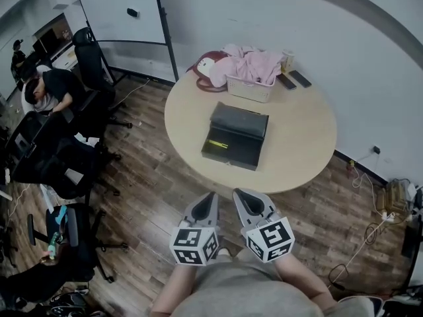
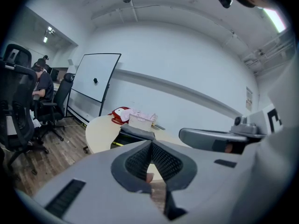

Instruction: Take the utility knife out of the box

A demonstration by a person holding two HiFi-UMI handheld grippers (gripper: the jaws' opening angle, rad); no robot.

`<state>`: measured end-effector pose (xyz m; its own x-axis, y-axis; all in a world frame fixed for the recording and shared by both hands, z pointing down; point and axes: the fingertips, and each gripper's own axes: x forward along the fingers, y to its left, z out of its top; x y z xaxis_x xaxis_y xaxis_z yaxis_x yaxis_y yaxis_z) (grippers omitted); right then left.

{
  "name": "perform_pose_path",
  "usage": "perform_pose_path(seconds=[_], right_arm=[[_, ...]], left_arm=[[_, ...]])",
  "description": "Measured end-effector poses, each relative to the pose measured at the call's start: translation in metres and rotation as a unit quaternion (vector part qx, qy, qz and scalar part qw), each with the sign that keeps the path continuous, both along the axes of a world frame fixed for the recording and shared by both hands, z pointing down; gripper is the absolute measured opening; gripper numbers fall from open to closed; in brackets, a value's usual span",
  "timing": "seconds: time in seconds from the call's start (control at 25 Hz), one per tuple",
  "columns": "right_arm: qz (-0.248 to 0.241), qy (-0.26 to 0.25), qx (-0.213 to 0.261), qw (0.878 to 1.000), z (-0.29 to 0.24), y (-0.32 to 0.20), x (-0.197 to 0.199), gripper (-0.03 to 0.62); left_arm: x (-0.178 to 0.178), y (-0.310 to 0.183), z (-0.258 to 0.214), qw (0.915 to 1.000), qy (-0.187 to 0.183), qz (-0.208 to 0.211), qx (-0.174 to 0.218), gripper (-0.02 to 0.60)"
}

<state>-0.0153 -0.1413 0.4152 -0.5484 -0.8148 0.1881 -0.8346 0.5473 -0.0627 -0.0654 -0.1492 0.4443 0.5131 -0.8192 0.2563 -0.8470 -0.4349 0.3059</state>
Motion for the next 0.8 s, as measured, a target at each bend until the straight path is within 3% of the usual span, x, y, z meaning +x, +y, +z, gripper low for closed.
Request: perform_pose_path(seconds=[0.8], right_arm=[[-0.016,0.03,-0.027,0.999,0.026,-0.106,0.003,0.0]], left_arm=[[-0.026,-0.086,0.024,0.9987,0.002,-0.043,-0.029,0.003]])
